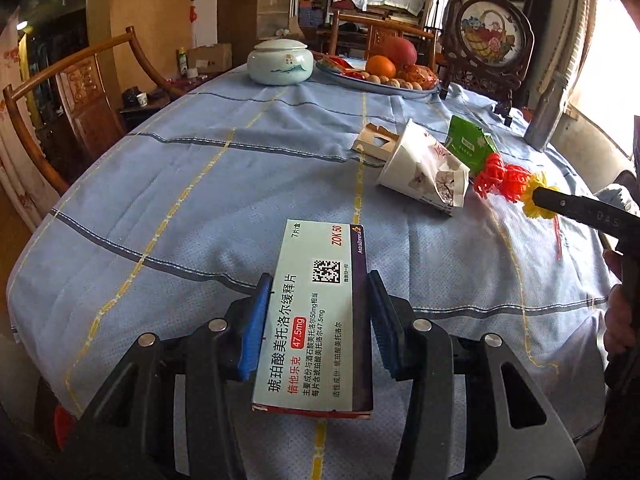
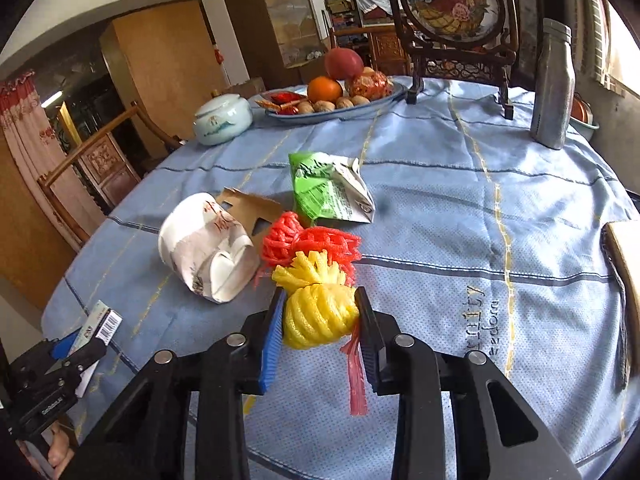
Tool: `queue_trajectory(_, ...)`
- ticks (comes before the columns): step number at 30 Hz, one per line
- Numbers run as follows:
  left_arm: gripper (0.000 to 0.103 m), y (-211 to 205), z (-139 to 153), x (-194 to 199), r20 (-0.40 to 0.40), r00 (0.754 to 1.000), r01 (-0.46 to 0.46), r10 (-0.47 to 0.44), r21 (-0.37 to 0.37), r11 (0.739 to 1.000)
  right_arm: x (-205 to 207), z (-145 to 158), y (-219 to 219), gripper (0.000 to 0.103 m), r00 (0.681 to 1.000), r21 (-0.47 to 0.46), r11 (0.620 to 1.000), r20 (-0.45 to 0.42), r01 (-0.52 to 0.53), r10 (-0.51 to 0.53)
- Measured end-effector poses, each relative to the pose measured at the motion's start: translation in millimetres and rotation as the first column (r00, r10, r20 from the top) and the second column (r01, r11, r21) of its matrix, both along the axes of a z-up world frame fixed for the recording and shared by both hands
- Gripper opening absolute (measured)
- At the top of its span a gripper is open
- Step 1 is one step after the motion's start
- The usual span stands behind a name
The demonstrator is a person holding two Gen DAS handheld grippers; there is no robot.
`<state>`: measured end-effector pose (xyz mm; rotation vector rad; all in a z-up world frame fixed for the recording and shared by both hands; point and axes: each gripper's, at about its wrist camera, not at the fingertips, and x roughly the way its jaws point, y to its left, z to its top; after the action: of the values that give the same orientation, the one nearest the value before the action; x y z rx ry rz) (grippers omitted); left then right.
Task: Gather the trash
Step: 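Grasp the white medicine box with the left gripper while the right grasps the yellow net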
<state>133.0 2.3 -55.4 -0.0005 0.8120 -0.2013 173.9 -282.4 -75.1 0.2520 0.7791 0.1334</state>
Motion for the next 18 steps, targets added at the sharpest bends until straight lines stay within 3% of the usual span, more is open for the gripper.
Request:
queue_trajectory(8, 0.047, 27.6, 25.0, -19.2, 0.071, 0.995, -0.065, 0.065, -0.013, 0.998, -28.4, 36.3, 30.3, 0.034, 0.991, -0.003, 0.996, 0.099, -0.087, 0.087)
queue_trajectory(18, 0.047, 86.6, 29.9, -51.2, 0.085, 0.976, -0.198, 0.2, -0.042, 0.979, -45.5, 51.7, 92.2, 0.034, 0.964, -0.03, 0.973, 0.135, -0.227, 0.229)
